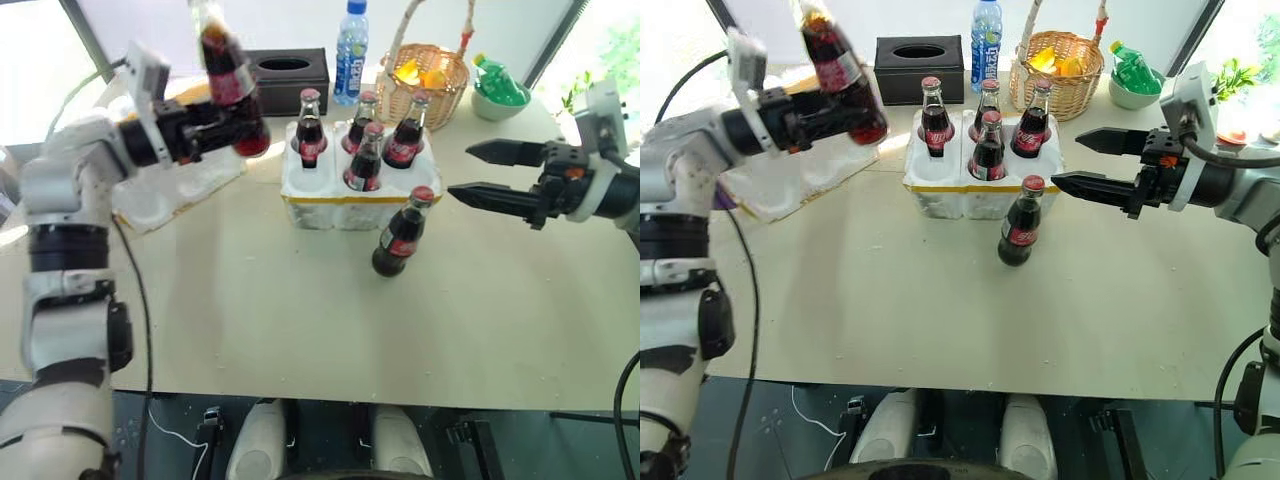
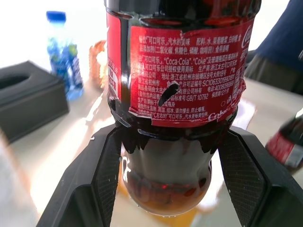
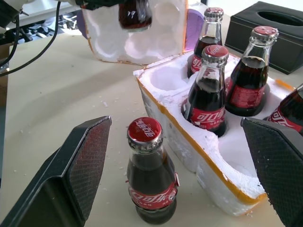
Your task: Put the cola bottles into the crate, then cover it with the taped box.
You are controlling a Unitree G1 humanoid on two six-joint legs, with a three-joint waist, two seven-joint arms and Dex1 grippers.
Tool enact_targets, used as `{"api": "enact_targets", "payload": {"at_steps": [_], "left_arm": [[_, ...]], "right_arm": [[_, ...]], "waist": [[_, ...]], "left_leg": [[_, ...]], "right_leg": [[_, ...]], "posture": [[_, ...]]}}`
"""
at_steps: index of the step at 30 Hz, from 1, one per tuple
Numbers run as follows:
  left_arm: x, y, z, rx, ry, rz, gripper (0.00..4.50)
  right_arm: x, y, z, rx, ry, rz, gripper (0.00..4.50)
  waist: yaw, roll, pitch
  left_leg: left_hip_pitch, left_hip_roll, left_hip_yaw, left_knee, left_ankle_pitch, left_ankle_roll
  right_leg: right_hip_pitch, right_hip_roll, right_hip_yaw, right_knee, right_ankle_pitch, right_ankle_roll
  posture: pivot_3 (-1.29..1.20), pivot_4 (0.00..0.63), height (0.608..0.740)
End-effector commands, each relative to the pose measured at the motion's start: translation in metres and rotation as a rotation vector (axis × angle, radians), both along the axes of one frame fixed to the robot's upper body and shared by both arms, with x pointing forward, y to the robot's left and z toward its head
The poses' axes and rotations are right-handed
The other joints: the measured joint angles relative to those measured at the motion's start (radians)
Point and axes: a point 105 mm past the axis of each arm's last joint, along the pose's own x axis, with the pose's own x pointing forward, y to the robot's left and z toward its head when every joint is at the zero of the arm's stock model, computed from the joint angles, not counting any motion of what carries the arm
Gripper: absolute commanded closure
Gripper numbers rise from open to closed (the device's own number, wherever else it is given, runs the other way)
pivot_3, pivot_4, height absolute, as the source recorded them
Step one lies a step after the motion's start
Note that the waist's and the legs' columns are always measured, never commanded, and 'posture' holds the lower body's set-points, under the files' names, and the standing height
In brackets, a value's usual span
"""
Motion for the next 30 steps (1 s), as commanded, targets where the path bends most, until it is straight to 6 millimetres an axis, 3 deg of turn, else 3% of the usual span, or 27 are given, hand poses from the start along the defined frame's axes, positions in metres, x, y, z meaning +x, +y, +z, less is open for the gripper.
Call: {"api": "enact_targets", "payload": {"at_steps": [1,3,8,14,20,24,26,30], "left_arm": [[0.005,-0.019,0.023,-0.077,-0.093,-0.028,2.0],[0.01,-0.034,0.016,-0.075,-0.079,-0.053,2.0],[0.026,-0.062,-0.027,0.031,-0.007,-0.067,2.0],[0.036,-0.061,-0.064,0.194,0.009,-0.009,2.0],[0.035,-0.063,-0.073,0.204,0.032,-0.023,2.0],[0.038,-0.066,-0.083,0.193,0.063,-0.007,0.17],[0.038,-0.065,-0.081,0.165,0.07,0.0,0.07],[0.025,-0.055,-0.058,0.102,0.04,-0.052,0.07]], "right_arm": [[-0.008,0.0,0.014,0.008,-0.068,0.007,0.0],[-0.008,-0.001,0.014,0.009,-0.071,-0.001,0.0],[-0.008,-0.005,0.014,0.011,-0.068,-0.027,0.0],[-0.004,-0.007,0.009,0.013,-0.061,-0.059,0.0],[-0.001,-0.007,0.007,0.017,-0.059,-0.07,0.0],[0.001,-0.006,0.008,0.015,-0.062,-0.068,0.0],[0.002,-0.006,0.007,0.007,-0.063,-0.067,0.0],[0.003,-0.011,0.006,-0.004,-0.061,-0.093,0.0]], "waist": [[0.0,0.0,0.0],[0.0,0.0,0.0],[-0.002,0.0,0.0],[-0.004,-0.001,0.0],[-0.002,-0.001,0.0],[-0.002,0.0,0.0],[-0.001,0.0,0.0],[-0.002,0.0,0.0]], "left_leg": [[0.0,0.0,0.0,0.0,0.0,0.0],[0.0,-0.001,0.001,0.0,0.0,0.0],[0.0,-0.001,0.002,0.0,0.0,0.0],[0.0,-0.001,0.002,-0.001,0.0,0.0],[0.0,0.001,0.002,0.0,0.0,0.0],[0.0,0.001,0.001,0.0,0.0,0.0],[0.0,0.001,0.001,0.0,0.0,0.0],[0.001,0.001,0.001,0.0,0.0,0.0]], "right_leg": [[0.0,0.0,0.0,0.0,0.0,0.0],[0.0,0.002,0.0,0.0,0.0,0.0],[0.0,0.002,0.0,0.0,0.0,0.0],[-0.001,0.002,0.0,0.0,0.0,0.0],[-0.001,0.001,0.0,-0.001,0.0,0.0],[-0.001,0.001,0.0,0.0,0.0,0.0],[-0.001,0.001,0.0,0.0,0.0,0.0],[-0.001,0.001,0.0,0.0,0.0,0.0]], "posture": [[0.0,0.15,0.74],[0.0,0.15,0.74],[0.0,0.15,0.74],[0.0,0.15,0.74],[0.0,0.15,0.74],[0.0,0.15,0.74],[0.0,0.15,0.74],[0.0,0.15,0.74]]}}
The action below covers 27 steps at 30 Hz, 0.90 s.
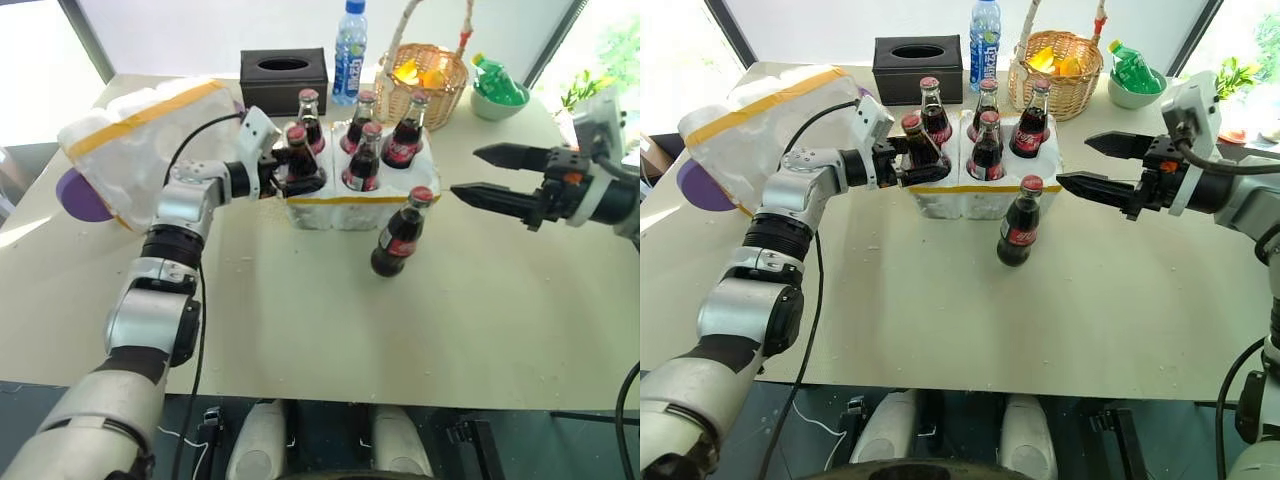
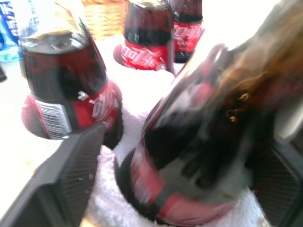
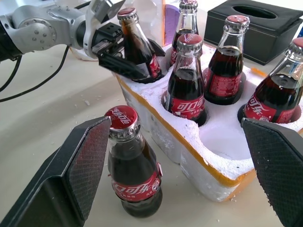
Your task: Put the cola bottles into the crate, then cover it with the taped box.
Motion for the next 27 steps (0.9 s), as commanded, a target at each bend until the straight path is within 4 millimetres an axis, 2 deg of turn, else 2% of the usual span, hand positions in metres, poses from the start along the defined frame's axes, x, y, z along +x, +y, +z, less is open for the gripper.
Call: {"api": "enact_targets", "payload": {"at_steps": [1,5,7,10,12,14,18,22,27], "left_arm": [[-0.016,0.015,0.034,-0.069,-0.066,-0.051,0.07],[-0.051,0.047,0.069,-0.106,-0.075,-0.114,0.07],[-0.083,0.059,0.076,-0.083,-0.036,-0.206,0.07],[-0.127,0.066,0.067,-0.002,0.038,-0.334,0.07],[-0.144,0.066,0.055,0.049,0.088,-0.369,0.07],[-0.15,0.063,0.044,0.069,0.117,-0.371,0.07],[-0.136,0.048,0.031,0.041,0.101,-0.297,0.07],[-0.137,0.035,0.03,0.037,0.075,-0.318,0.07],[-0.137,0.029,0.031,0.044,0.057,-0.328,0.07]], "right_arm": [[-0.002,-0.007,0.012,-0.008,-0.054,-0.026,0.0],[-0.009,-0.022,0.004,-0.007,-0.028,-0.089,0.0],[-0.013,-0.028,-0.005,0.026,0.005,-0.133,0.0],[-0.021,-0.028,-0.029,0.046,0.066,-0.171,0.0],[-0.026,-0.021,-0.045,0.051,0.09,-0.173,0.0],[-0.028,-0.012,-0.057,0.064,0.1,-0.171,0.0],[-0.023,0.013,-0.09,0.08,0.127,-0.186,0.0],[-0.013,0.029,-0.102,0.144,0.142,-0.208,0.0],[0.005,0.051,-0.108,0.213,0.156,-0.205,0.0]], "waist": [[-0.003,0.0,0.0],[-0.017,0.0,0.0],[-0.023,0.0,0.0],[-0.025,0.001,-0.001],[-0.022,0.001,-0.001],[-0.02,0.001,-0.001],[-0.02,0.001,-0.001],[-0.023,0.001,-0.001],[-0.024,0.001,-0.001]], "left_leg": [[0.0,0.0,0.0,0.0,0.0,0.0],[0.0,0.001,-0.001,-0.001,0.0,0.0],[-0.001,0.001,-0.001,-0.002,0.0,0.0],[0.0,0.001,0.0,-0.002,0.0,0.0],[0.003,0.002,0.0,-0.002,0.0,0.0],[0.003,0.001,-0.002,-0.002,0.001,-0.002],[0.003,0.0,-0.003,-0.001,0.0,0.0],[0.004,0.0,-0.003,-0.001,0.003,-0.004],[0.004,0.001,-0.003,-0.002,0.003,-0.004]], "right_leg": [[0.0,0.0,0.0,0.0,0.0,0.0],[0.0,0.001,0.0,0.001,0.0,0.0],[0.0,0.001,0.0,0.001,0.0,0.0],[0.001,0.0,0.0,0.0,0.0,0.0],[0.002,0.0,0.0,-0.001,0.0,0.0],[0.003,0.0,0.0,0.0,0.0,0.0],[0.004,0.0,0.0,0.0,0.0,-0.001],[0.003,0.001,0.001,0.002,0.0,-0.001],[0.002,0.003,0.002,0.001,0.0,-0.001]], "posture": [[0.0,0.15,0.74],[0.0,0.15,0.74],[0.0,0.15,0.74],[0.0,0.15,0.74],[0.0,0.15,0.74],[0.0,0.15,0.74],[0.0,0.15,0.74],[0.0,0.15,0.74],[0.0,0.15,0.74]]}}
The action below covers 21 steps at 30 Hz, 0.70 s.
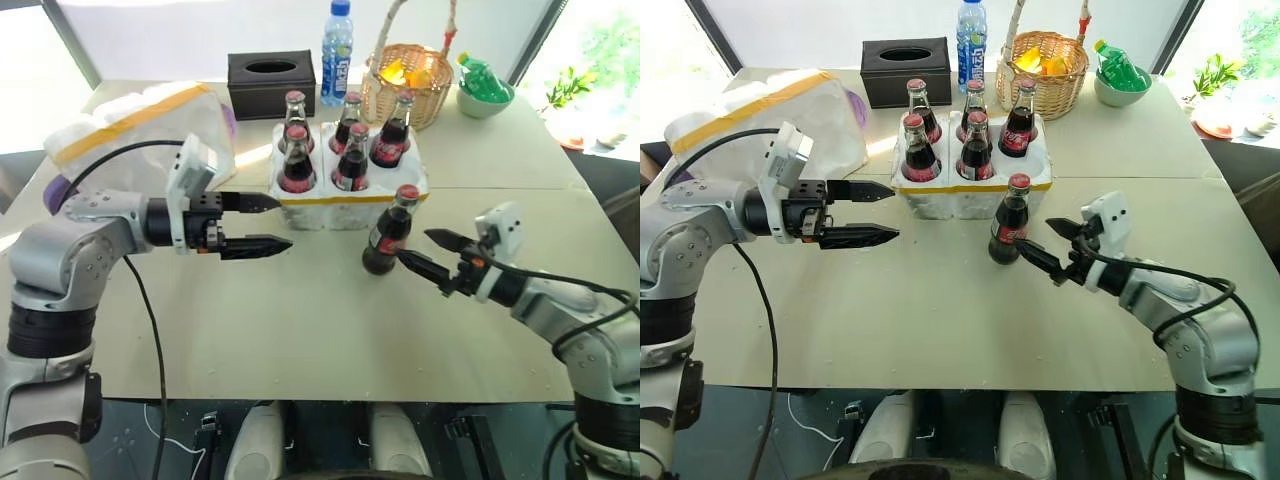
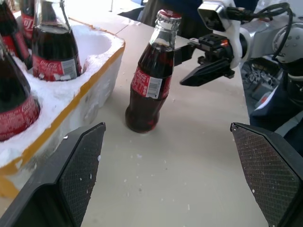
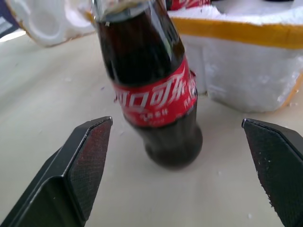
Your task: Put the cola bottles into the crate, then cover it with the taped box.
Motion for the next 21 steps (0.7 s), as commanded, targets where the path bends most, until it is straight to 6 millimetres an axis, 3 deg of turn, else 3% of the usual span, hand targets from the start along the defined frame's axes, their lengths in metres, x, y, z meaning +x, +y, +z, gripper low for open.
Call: {"api": "enact_targets", "payload": {"at_steps": [1,7,9,11,12,15,18,21], "left_arm": [[-0.002,-0.005,0.011,0.0,-0.066,-0.014,0.07],[0.004,-0.002,0.015,0.0,-0.089,0.011,0.07],[0.004,-0.001,0.016,-0.003,-0.091,0.016,0.0],[0.005,-0.001,0.016,-0.004,-0.096,0.021,0.0],[0.005,-0.001,0.016,-0.005,-0.098,0.023,0.0],[0.005,-0.001,0.018,-0.011,-0.104,0.032,0.0],[0.006,0.001,0.02,-0.016,-0.11,0.044,0.0],[0.008,0.002,0.023,-0.029,-0.118,0.057,0.0]], "right_arm": [[0.015,0.021,0.005,0.047,-0.041,0.015,0.0],[0.03,0.041,0.0,0.07,-0.037,0.03,0.0],[0.036,0.042,0.001,0.075,-0.039,0.022,0.53],[0.035,0.043,0.008,0.073,-0.06,0.043,1.37],[0.031,0.043,0.014,0.07,-0.077,0.059,1.65],[0.017,0.038,0.043,0.071,-0.141,0.128,1.65],[0.004,0.034,0.09,0.113,-0.23,0.219,1.65],[0.016,0.022,0.128,0.121,-0.302,0.177,1.65]], "waist": [[0.005,0.0,0.0],[0.002,0.0,0.0],[0.003,0.0,0.0],[0.001,0.0,0.0],[0.002,0.0,0.0],[0.002,0.001,0.0],[0.002,0.001,0.001],[-0.004,0.001,0.001]], "left_leg": [[0.0,0.0,0.0,0.0,0.0,0.0],[0.0,0.0,0.0,0.0,0.0,0.0],[0.0,0.0,0.0,0.0,0.0,0.0],[-0.001,0.0,0.0,0.0,0.0,0.0],[-0.001,0.0,0.0,0.0,0.0,0.0],[-0.001,0.0,0.0,-0.001,0.0,0.0],[-0.002,0.0,0.0,-0.001,0.0,0.001],[-0.002,0.0,0.001,0.0,0.0,0.001]], "right_leg": [[0.0,0.0,0.0,0.0,0.0,0.0],[0.0,0.0,0.0,0.0,0.0,0.0],[0.0,0.0,0.0,0.0,0.0,0.0],[0.0,0.0,0.0,0.0,0.0,0.0],[0.0,0.0,0.0,-0.001,0.0,0.0],[-0.001,0.0,0.0,0.0,0.0,0.0],[-0.002,0.0,0.0,-0.001,0.0,0.0],[-0.003,0.0,0.001,0.0,0.0,0.0]], "posture": [[0.0,0.15,0.74],[0.0,0.15,0.74],[0.0,0.15,0.74],[0.0,0.15,0.74],[0.0,0.15,0.74],[0.0,0.15,0.74],[0.0,0.15,0.74],[0.0,0.15,0.74]]}}
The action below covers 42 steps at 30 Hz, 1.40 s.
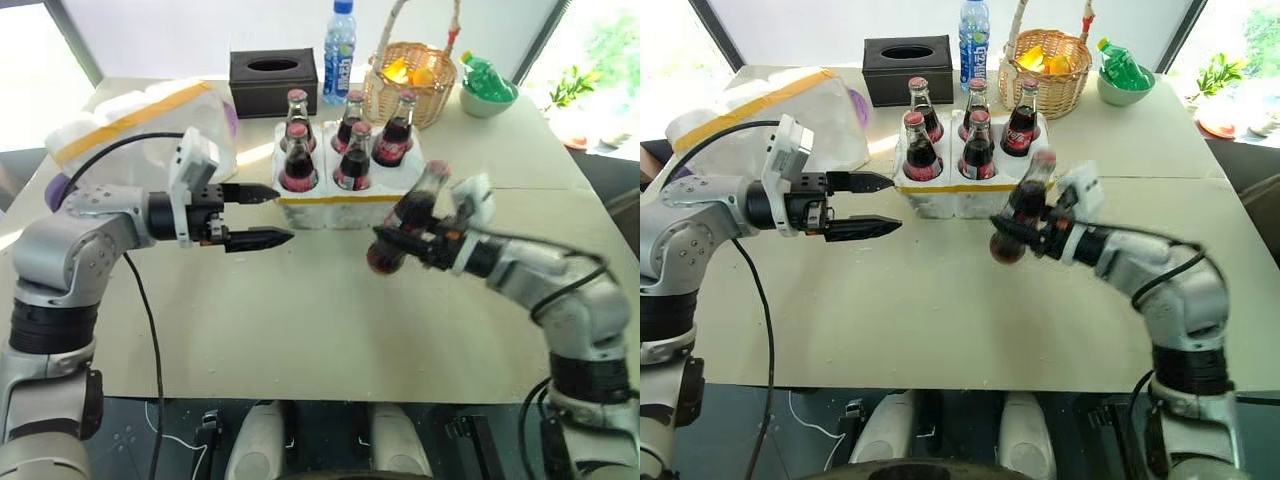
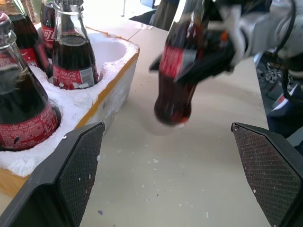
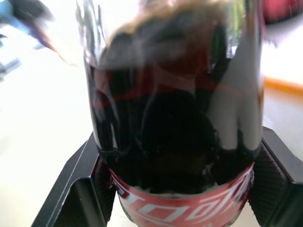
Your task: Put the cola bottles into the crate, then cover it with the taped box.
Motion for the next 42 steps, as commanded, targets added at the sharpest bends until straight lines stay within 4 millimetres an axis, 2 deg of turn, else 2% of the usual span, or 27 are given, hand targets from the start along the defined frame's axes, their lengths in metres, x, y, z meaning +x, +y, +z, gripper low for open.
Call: {"api": "enact_targets", "payload": {"at_steps": [1,4,7,12,17,18,19,22,23,26,30,32,35,36,39,42], "left_arm": [[0.001,0.001,0.019,-0.033,-0.074,0.007,0.0],[0.005,0.001,0.02,-0.039,-0.082,0.015,0.0],[0.006,0.0,0.02,-0.042,-0.087,0.016,0.0],[0.006,0.0,0.022,-0.047,-0.099,0.024,0.0],[0.006,0.011,0.023,-0.032,-0.107,0.06,0.0],[0.006,0.014,0.023,-0.03,-0.108,0.068,0.0],[0.006,0.016,0.024,-0.028,-0.108,0.078,0.0],[0.004,0.023,0.024,-0.02,-0.106,0.097,0.0],[0.002,0.029,0.024,-0.006,-0.105,0.111,0.0],[-0.005,0.05,0.029,0.042,-0.11,0.164,0.0],[-0.021,0.101,0.051,0.111,-0.116,0.286,0.0],[-0.025,0.117,0.056,0.14,-0.114,0.325,0.0],[-0.034,0.184,0.06,0.266,-0.045,0.493,0.0],[-0.037,0.196,0.061,0.291,-0.031,0.519,0.0],[-0.037,0.236,0.057,0.416,-0.002,0.611,0.0],[-0.031,0.261,0.043,0.548,0.042,0.65,0.0]], "right_arm": [[0.006,-0.011,0.066,0.035,-0.204,-0.049,1.65],[0.039,-0.018,0.077,-0.004,-0.234,-0.188,1.65],[0.069,-0.018,0.074,0.033,-0.184,-0.28,1.65],[0.095,-0.004,0.042,-0.016,-0.118,-0.317,1.65],[0.103,-0.002,0.008,-0.143,-0.062,-0.348,1.65],[0.104,-0.002,0.005,-0.154,-0.055,-0.346,0.55],[0.104,-0.002,0.004,-0.152,-0.046,-0.348,0.14],[0.102,-0.005,0.006,-0.151,-0.049,-0.349,0.03],[0.098,-0.009,0.016,-0.141,-0.067,-0.341,0.03],[0.082,-0.024,0.045,-0.128,-0.111,-0.288,0.03],[0.05,-0.048,0.087,-0.153,-0.174,-0.171,0.03],[0.041,-0.053,0.095,-0.168,-0.18,-0.139,0.03],[0.022,-0.066,0.104,-0.214,-0.184,-0.045,0.03],[0.019,-0.067,0.105,-0.222,-0.187,-0.026,0.03],[0.017,-0.061,0.107,-0.233,-0.194,0.017,0.03],[0.003,-0.048,0.105,-0.229,-0.19,0.139,0.03]], "waist": [[-0.001,0.0,0.0],[-0.002,-0.001,-0.001],[-0.003,-0.001,-0.001],[-0.003,0.0,0.0],[-0.008,0.0,0.0],[-0.011,0.0,0.0],[-0.013,0.0,0.0],[-0.021,0.0,0.0],[-0.022,0.0,0.0],[-0.02,0.001,0.0],[-0.021,0.001,0.001],[-0.021,0.001,0.001],[-0.024,0.001,0.0],[-0.025,0.001,0.001],[-0.026,0.001,0.0],[-0.02,0.001,0.001]], "left_leg": [[0.0,0.0,0.0,0.0,0.0,0.0],[0.001,0.0,-0.001,0.0,0.0,0.0],[0.001,0.0,0.0,0.0,0.0,0.0],[-0.002,0.0,0.001,-0.001,0.0,0.0],[-0.004,0.0,0.002,-0.002,0.0,0.001],[-0.004,0.0,0.001,-0.002,0.0,0.0],[-0.004,0.0,0.001,-0.002,0.0,0.0],[-0.003,0.0,0.001,-0.002,0.0,0.0],[-0.002,0.0,0.001,-0.002,0.0,0.0],[-0.002,0.001,0.001,-0.002,0.0,0.0],[-0.003,0.001,0.001,-0.003,0.0,0.001],[-0.003,0.001,0.002,-0.003,-0.001,0.001],[-0.001,0.002,0.003,-0.003,-0.001,0.001],[-0.001,0.002,0.004,-0.003,-0.001,0.001],[-0.001,0.003,0.006,-0.004,-0.004,0.005],[-0.001,0.003,0.01,-0.004,-0.004,0.006]], "right_leg": [[0.0,0.0,0.0,0.0,0.0,0.0],[0.0,0.001,0.0,0.001,0.0,0.0],[0.001,0.001,0.0,0.0,0.0,0.0],[-0.002,0.001,0.0,0.001,0.0,0.0],[-0.003,0.001,0.0,0.0,0.0,0.0],[-0.003,0.001,0.0,0.0,0.0,0.0],[-0.003,0.001,0.0,0.0,0.0,0.0],[-0.002,0.001,0.0,0.0,0.0,0.0],[-0.002,0.001,0.0,0.0,0.0,0.0],[-0.003,0.001,0.0,0.001,0.0,0.0],[-0.003,0.001,0.0,-0.001,0.0,0.0],[-0.003,0.0,0.0,-0.002,0.0,0.0],[-0.003,0.0,0.0,-0.002,-0.001,-0.001],[-0.004,0.0,0.0,-0.002,-0.001,-0.001],[-0.006,0.0,0.0,0.0,-0.002,-0.002],[-0.007,-0.001,0.0,0.001,-0.002,-0.003]], "posture": [[0.0,0.15,0.74],[0.0,0.15,0.74],[0.0,0.15,0.74],[0.0,0.15,0.74],[0.0,0.15,0.74],[0.0,0.15,0.74],[0.0,0.15,0.74],[0.0,0.15,0.74],[0.0,0.15,0.74],[0.0,0.15,0.74],[0.0,0.15,0.74],[0.0,0.15,0.74],[0.0,0.15,0.74],[0.0,0.15,0.74],[0.0,0.15,0.74],[0.0,0.15,0.74]]}}
